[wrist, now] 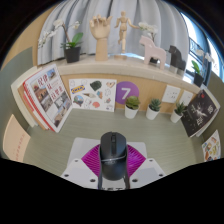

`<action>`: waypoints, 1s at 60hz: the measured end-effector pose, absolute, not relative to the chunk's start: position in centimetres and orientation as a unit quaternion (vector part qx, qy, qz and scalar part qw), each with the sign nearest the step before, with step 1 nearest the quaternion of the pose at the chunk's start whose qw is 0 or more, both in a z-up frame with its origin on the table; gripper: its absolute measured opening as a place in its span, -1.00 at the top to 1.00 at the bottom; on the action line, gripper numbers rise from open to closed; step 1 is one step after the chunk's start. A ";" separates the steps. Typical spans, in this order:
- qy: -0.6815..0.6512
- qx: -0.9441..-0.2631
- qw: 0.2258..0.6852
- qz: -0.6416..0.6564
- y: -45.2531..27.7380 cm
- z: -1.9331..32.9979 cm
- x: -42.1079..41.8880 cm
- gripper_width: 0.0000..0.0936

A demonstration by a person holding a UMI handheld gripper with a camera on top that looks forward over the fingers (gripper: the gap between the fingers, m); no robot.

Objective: Arrange mouse

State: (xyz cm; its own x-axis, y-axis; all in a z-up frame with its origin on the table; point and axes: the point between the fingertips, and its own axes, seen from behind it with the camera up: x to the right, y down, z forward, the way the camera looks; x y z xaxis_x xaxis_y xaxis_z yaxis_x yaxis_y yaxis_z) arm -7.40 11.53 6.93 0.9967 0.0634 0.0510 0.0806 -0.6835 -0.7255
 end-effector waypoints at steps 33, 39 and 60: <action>-0.026 -0.941 0.337 0.014 10.0 -1.4 -7.6 0.03; -0.020 -0.943 0.331 0.009 9.9 -1.5 -7.3 -0.20; -0.026 -0.927 0.374 0.004 5.7 10.0 -8.9 -0.58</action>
